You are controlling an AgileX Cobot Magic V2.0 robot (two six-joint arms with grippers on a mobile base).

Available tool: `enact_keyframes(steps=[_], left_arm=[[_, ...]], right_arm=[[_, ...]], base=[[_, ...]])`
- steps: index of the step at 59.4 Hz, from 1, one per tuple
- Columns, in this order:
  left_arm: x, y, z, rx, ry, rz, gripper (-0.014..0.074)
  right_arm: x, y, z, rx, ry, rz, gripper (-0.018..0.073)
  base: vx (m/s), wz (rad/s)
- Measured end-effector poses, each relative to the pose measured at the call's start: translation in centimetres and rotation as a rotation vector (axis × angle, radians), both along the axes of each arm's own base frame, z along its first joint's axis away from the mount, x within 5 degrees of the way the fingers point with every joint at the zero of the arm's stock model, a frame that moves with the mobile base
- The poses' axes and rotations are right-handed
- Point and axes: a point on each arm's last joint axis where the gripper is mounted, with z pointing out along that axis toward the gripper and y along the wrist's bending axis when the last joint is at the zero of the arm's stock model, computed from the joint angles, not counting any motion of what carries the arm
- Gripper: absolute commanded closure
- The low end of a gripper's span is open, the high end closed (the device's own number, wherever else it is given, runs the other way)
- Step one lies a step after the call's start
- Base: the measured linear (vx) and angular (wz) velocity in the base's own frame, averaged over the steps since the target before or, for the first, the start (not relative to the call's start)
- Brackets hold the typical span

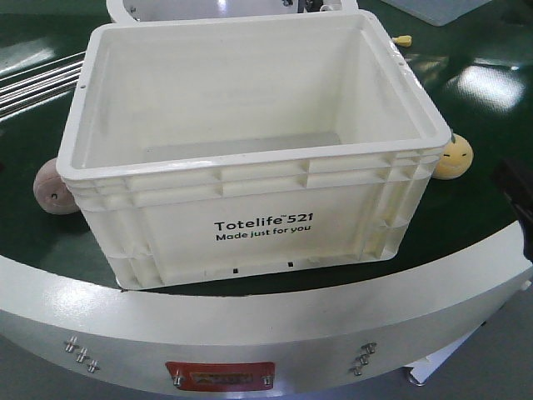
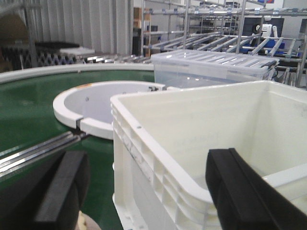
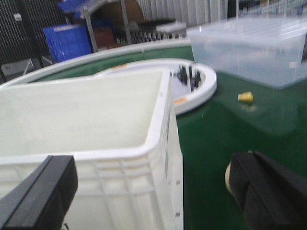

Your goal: Place moving items into box and shelve

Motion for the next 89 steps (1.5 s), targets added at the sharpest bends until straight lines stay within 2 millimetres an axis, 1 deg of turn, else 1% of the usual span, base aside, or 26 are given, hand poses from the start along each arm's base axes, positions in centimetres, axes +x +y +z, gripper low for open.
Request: enact_keyframes(steps=[6,13,20,25,32,38,45,51,60,66,76,89], left_arm=[[1.3,-0.3,-0.7,-0.003,0.067,0.003,0.0008],[3.0,-0.3,-1.2,-0.014,0.077,0.031,0.0008],[4.5,0.4,-1.6,-0.077,0.090,0.109,0.0008],[5.4,1.1,-2.0,-0.090,0.111,0.167,0.0008],[6.6,2.0,-3.1,-0.077,0.176,0.228,0.0008],[7.5,2.5,-4.2,-0.057,0.234,0.260,0.0008],[8.8,2.8,-4.7,0.024,0.291,0.263,0.0009],[10.4,2.8,-4.2,0.080,0.309,0.254,0.0009],[12.7,2.9,-3.8,0.103,0.330,0.250,0.0009],[13.9,3.4,-4.6,0.108,0.385,0.265,0.0009],[14.7,4.0,-6.1,0.111,0.456,0.281,0.0009],[14.9,4.0,-6.5,0.118,0.473,0.277,0.0009]], right_arm=[[1.4,0.3,-0.6,0.018,0.079,-0.006,-0.0090],[3.3,0.5,0.0,0.026,0.124,-0.035,-0.0087],[5.0,-0.3,1.1,0.037,0.135,-0.114,-0.0083],[6.2,-1.1,1.5,0.038,0.162,-0.175,-0.0080],[8.0,-2.0,1.4,0.011,0.237,-0.229,-0.0073],[9.4,-2.1,1.0,-0.027,0.278,-0.227,-0.0068],[11.1,-2.1,0.2,-0.045,0.330,-0.224,-0.0063],[12.3,-2.1,-1.0,-0.048,0.378,-0.223,-0.0060],[14.2,-2.1,-2.9,-0.049,0.427,-0.226,-0.0053],[15.4,-2.1,-4.1,-0.048,0.446,-0.230,-0.0049],[17.1,-2.1,-6.1,-0.041,0.482,-0.238,-0.0043],[18.6,-2.4,-8.1,-0.039,0.508,-0.253,-0.0036]], base=[[0.00,0.00],[0.00,0.00],[0.00,0.00],[0.00,0.00],[0.00,0.00],[0.00,0.00],[0.00,0.00],[0.00,0.00],[0.00,0.00],[0.00,0.00],[0.00,0.00],[0.00,0.00]])
